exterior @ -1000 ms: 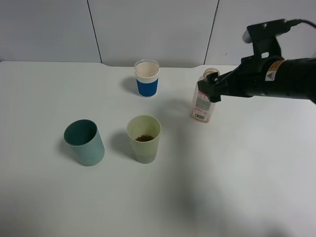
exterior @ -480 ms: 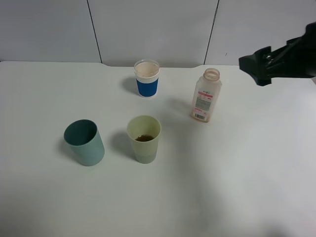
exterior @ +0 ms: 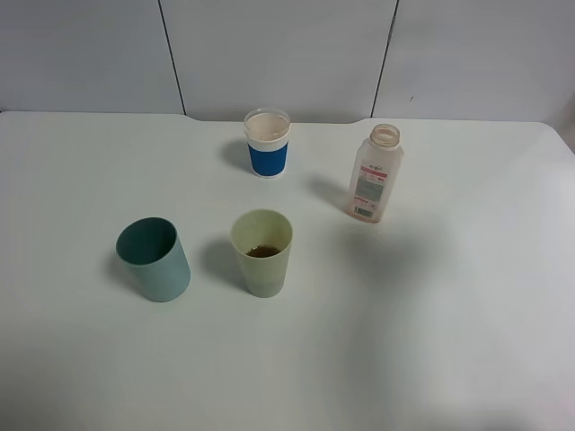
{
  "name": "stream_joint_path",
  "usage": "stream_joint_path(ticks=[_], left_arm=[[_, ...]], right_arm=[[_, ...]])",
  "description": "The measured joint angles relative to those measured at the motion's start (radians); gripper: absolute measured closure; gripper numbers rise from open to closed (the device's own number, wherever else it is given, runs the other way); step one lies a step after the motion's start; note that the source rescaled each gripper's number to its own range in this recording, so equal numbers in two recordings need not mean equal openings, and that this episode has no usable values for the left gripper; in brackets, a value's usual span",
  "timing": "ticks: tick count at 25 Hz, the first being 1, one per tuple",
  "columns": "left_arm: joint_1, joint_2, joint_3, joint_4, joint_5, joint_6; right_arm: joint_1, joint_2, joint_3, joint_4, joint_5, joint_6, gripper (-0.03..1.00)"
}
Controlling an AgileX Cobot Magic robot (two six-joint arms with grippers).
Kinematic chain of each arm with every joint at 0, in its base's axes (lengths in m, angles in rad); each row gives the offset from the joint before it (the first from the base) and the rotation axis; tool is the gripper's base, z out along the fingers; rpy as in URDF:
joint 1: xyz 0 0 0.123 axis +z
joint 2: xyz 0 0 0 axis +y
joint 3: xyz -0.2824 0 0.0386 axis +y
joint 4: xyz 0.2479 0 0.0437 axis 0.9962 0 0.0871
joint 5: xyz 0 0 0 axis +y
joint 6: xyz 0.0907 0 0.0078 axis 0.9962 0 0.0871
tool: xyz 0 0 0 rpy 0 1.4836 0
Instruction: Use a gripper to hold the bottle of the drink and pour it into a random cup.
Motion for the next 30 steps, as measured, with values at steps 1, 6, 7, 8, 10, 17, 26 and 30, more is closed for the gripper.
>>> stream_joint_path(ticks=[1, 6, 7, 8, 10, 17, 26, 30], left_arm=[[0.000, 0.000, 0.000, 0.000, 0.000, 0.000], [0.000, 0.000, 0.000, 0.000, 0.000, 0.000], [0.000, 0.000, 0.000, 0.000, 0.000, 0.000], [0.000, 0.000, 0.000, 0.000, 0.000, 0.000], [0.000, 0.000, 0.000, 0.000, 0.000, 0.000], [0.000, 0.000, 0.000, 0.000, 0.000, 0.000], [0.000, 0.000, 0.000, 0.000, 0.000, 0.000], [0.000, 0.000, 0.000, 0.000, 0.000, 0.000]], right_arm=[[-0.008, -0.047, 0.000, 0.000, 0.029, 0.000, -0.01], [-0.015, -0.264, 0.000, 0.039, 0.212, 0.000, -0.01], [-0.015, -0.299, 0.000, 0.043, 0.248, 0.000, -0.01], [-0.015, -0.338, 0.000, 0.046, 0.276, 0.000, -0.01], [-0.015, -0.409, 0.000, 0.051, 0.343, 0.000, -0.01], [-0.015, -0.534, 0.000, 0.122, 0.592, 0.000, -0.01], [-0.013, -0.534, 0.000, 0.177, 0.717, 0.000, -0.01], [-0.013, -0.534, 0.000, 0.177, 0.721, 0.000, -0.01]])
